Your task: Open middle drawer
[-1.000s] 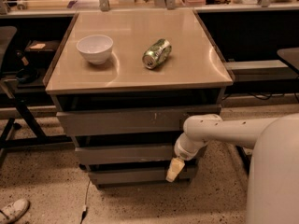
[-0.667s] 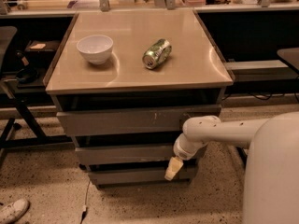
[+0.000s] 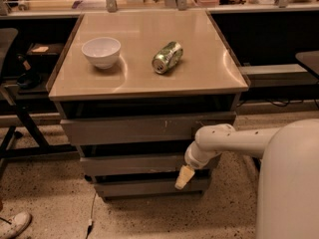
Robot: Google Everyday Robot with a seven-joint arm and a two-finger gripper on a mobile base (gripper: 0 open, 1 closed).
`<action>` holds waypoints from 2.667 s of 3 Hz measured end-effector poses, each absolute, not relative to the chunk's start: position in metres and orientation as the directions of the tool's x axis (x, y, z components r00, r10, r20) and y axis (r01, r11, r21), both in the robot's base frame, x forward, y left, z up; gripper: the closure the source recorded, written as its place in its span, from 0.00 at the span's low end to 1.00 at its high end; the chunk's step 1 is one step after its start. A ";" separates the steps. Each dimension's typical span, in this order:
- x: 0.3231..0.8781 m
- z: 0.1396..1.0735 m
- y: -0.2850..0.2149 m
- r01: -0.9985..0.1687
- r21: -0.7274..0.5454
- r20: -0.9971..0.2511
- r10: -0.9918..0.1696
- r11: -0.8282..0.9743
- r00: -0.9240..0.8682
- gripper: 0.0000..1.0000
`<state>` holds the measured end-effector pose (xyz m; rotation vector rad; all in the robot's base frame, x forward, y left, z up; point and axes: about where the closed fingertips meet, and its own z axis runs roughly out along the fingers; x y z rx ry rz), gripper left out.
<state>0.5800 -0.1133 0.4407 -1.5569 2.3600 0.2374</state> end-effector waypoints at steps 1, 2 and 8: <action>0.576 0.421 -0.104 -0.920 -0.004 -0.344 -0.865 0.391 -0.366 0.00; 0.585 0.413 -0.098 -0.928 -0.020 -0.345 -0.874 0.371 -0.342 0.00; 0.519 0.415 -0.121 -0.956 0.076 -0.272 -0.916 0.285 -0.295 0.00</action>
Offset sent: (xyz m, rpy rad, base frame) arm 0.0185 0.0221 -0.0336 0.0002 -0.0206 0.0545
